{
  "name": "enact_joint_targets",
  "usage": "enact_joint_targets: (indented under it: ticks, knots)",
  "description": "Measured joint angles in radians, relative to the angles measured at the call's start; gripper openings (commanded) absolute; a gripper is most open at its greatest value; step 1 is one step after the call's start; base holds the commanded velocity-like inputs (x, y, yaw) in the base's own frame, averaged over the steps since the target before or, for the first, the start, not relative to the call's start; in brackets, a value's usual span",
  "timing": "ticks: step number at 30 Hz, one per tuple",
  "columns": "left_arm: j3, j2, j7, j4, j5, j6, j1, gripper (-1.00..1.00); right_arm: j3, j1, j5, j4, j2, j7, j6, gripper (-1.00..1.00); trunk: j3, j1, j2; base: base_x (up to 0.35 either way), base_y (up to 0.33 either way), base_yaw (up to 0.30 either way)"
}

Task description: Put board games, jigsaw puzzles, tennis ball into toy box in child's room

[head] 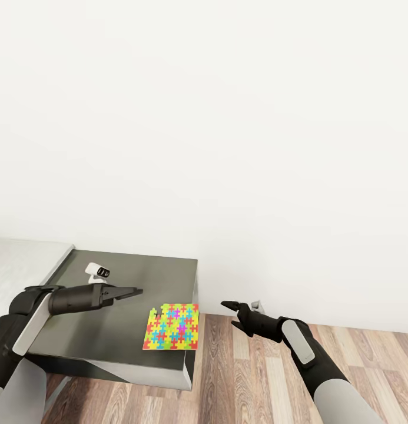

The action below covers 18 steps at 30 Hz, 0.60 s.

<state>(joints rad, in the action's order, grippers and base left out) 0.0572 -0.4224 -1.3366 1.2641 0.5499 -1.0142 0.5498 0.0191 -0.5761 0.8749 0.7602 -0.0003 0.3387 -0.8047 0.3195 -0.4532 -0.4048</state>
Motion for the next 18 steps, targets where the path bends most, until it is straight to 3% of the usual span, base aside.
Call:
enact_joint_targets:
  ticks: [7,18]
  knots:
    - [0.000,0.001,0.000,0.002,-0.001,0.000,0.000,1.00,-0.035,0.000,0.002,-0.004,0.001,-0.005,-0.002,1.00,0.022,-0.027,-0.049,0.000,0.000,0.039]
    - [0.000,0.001,0.000,0.002,0.000,-0.001,0.000,1.00,-0.051,-0.002,0.004,-0.004,0.001,-0.016,0.002,1.00,0.049,-0.069,-0.126,0.000,0.000,0.213]
